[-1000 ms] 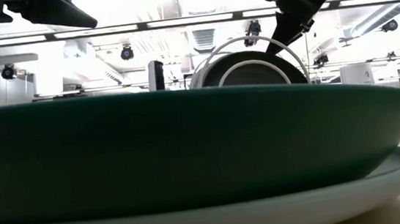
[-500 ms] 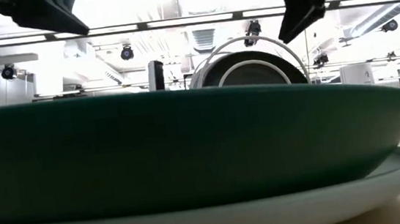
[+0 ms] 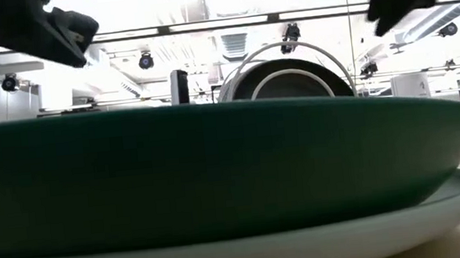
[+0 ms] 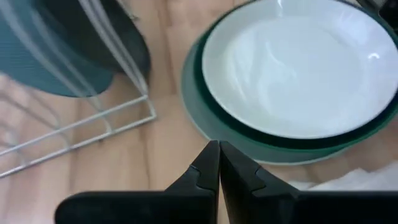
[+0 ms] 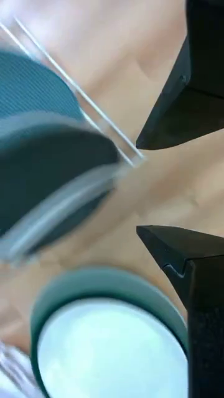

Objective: Sort dishes
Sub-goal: Put the white plate into the dish rack

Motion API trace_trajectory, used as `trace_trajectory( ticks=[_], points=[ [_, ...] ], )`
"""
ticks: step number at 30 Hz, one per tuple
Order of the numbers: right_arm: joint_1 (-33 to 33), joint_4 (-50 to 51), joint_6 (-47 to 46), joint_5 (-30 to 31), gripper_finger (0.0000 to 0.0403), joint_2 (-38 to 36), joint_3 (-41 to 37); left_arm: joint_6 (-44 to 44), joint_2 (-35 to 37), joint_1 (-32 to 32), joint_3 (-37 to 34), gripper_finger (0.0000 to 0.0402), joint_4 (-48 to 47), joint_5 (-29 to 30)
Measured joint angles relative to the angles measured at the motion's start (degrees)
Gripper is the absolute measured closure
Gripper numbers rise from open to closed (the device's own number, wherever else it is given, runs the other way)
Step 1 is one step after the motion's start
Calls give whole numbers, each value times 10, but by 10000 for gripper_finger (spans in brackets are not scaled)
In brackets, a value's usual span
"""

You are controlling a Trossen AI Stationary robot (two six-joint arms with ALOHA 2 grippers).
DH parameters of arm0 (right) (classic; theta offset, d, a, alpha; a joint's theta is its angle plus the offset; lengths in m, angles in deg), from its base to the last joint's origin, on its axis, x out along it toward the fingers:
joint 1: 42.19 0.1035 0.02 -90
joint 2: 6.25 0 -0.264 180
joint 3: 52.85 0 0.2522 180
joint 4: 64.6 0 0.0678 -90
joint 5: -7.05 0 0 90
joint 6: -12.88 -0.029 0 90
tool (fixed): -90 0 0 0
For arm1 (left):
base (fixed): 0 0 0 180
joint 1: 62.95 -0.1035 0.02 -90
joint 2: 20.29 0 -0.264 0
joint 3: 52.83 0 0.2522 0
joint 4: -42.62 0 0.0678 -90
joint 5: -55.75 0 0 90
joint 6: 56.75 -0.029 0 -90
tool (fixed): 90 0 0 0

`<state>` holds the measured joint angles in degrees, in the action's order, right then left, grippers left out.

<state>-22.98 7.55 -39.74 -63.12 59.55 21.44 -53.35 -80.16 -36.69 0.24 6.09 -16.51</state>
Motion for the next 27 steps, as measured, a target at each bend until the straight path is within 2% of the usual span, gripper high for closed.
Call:
trace_trajectory(
  ticks=[6,10,19,27],
  points=[
    [143,-59,-185,38,207,18,-39,-28,-88,23,1,401,66,-6],
    [204,-134,-265,77,208,45,-62,-37,-124,38,12,401,91,-31],
    [226,-258,-365,70,208,163,-68,-29,-194,60,13,401,151,-73],
    [226,-298,-399,38,208,260,-23,-27,-243,72,13,401,168,-74]
  ],
)
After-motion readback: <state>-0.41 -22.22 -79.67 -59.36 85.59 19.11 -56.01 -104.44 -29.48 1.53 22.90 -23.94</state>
